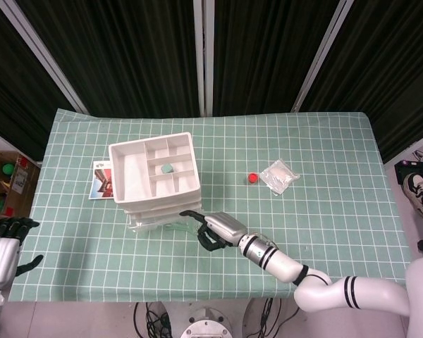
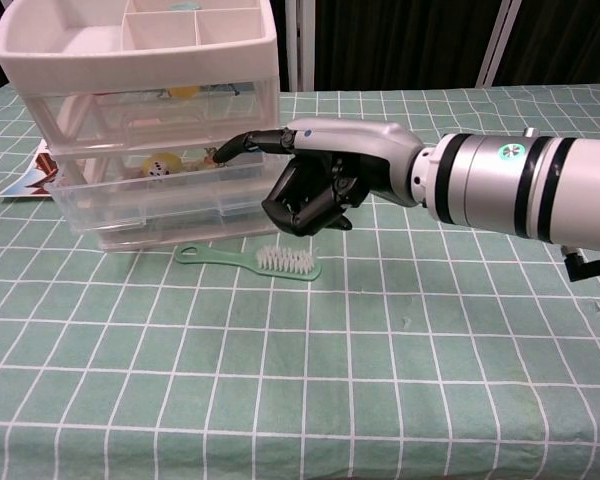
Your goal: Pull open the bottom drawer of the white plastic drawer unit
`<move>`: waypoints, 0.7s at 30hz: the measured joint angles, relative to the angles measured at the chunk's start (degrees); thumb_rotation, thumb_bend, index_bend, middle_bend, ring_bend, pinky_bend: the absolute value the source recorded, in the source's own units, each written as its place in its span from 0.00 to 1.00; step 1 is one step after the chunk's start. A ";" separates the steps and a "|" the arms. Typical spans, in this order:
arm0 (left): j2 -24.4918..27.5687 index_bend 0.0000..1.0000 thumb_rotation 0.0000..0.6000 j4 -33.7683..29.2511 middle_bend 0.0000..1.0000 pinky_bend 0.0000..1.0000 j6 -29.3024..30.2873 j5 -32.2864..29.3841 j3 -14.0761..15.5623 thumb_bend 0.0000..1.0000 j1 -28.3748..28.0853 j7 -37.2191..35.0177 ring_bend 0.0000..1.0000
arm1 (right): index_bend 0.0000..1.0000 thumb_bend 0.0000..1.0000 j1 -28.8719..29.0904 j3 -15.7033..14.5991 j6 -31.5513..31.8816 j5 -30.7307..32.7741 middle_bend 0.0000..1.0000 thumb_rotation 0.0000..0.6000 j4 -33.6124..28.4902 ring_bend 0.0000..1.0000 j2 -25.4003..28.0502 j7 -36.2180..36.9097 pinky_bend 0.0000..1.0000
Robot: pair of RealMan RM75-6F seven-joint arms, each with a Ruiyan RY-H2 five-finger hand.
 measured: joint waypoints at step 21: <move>-0.51 0.30 1.00 1.06 0.27 0.20 -0.19 -0.20 0.00 0.06 -0.14 -0.87 0.21 | 0.31 0.57 0.29 -1.76 0.77 5.62 0.77 1.00 -2.95 0.82 1.89 -5.18 0.85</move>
